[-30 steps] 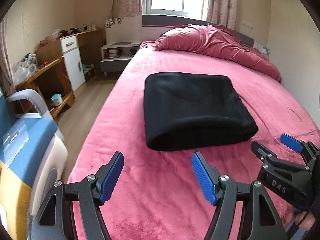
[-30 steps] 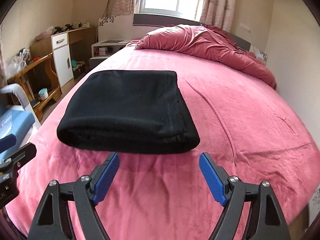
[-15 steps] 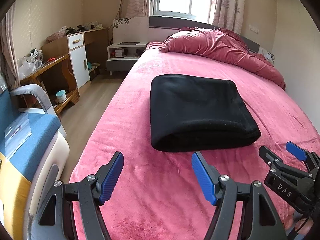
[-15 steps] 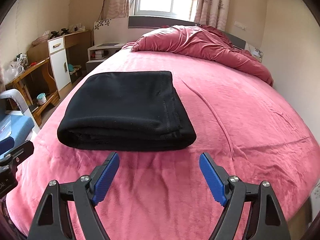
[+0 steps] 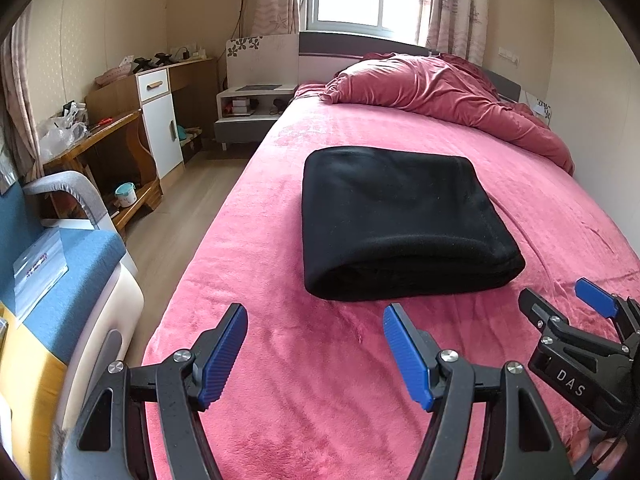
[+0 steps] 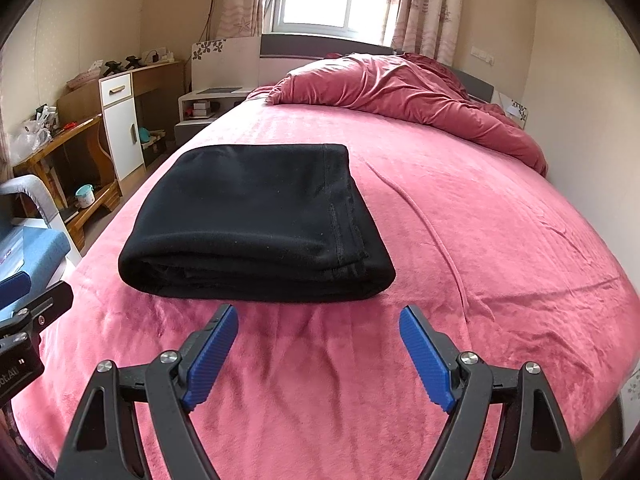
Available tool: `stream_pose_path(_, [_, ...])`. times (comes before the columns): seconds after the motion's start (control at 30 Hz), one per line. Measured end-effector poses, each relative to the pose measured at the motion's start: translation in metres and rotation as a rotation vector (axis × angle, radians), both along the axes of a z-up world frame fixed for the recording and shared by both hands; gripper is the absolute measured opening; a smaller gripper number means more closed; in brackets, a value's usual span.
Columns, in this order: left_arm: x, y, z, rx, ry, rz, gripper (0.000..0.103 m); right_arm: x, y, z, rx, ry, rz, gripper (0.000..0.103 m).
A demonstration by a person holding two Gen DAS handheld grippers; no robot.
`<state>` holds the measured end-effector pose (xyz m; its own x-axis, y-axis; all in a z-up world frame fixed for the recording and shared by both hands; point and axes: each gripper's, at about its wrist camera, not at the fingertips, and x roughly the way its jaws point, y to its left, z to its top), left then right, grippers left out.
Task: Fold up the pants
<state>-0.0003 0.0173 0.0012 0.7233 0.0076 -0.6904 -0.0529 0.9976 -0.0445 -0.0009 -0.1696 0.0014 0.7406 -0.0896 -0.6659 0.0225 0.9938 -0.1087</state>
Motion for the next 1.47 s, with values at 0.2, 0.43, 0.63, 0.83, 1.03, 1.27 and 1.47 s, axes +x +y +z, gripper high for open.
stream_pose_path(0.2, [0.0003, 0.0019, 0.0003, 0.007, 0.001, 0.001, 0.072, -0.0001, 0.0004, 0.0002, 0.0, 0.002, -0.001, 0.083])
stream_pose_path(0.43, [0.0013, 0.0029, 0.0, 0.009, 0.005, 0.005, 0.072, 0.0004, -0.0003, -0.0004, 0.001, 0.005, 0.002, 0.084])
stream_pose_path(0.63, [0.0007, 0.0023, 0.0001, 0.011, 0.006, 0.006, 0.072, 0.0003, -0.0003, -0.0006, 0.001, 0.005, 0.0, 0.084])
stream_pose_path(0.83, [0.0003, 0.0007, 0.0002, 0.013, 0.001, 0.006, 0.072, 0.0004, -0.0003, -0.0007, -0.002, 0.002, 0.003, 0.084])
stream_pose_path(1.03, [-0.0013, 0.0005, 0.0004, 0.02, -0.002, 0.012, 0.072, 0.0004, -0.0008, -0.0005, -0.001, 0.002, 0.003, 0.084])
stream_pose_path(1.27, [-0.0013, 0.0009, 0.0013, 0.01, -0.002, 0.005, 0.072, 0.0006, -0.0013, -0.0005, -0.003, 0.001, 0.005, 0.084])
stream_pose_path(1.47, [-0.003, 0.0019, 0.0036, 0.005, -0.035, -0.009, 0.067, 0.0026, -0.0043, -0.004, 0.0, 0.015, 0.004, 0.084])
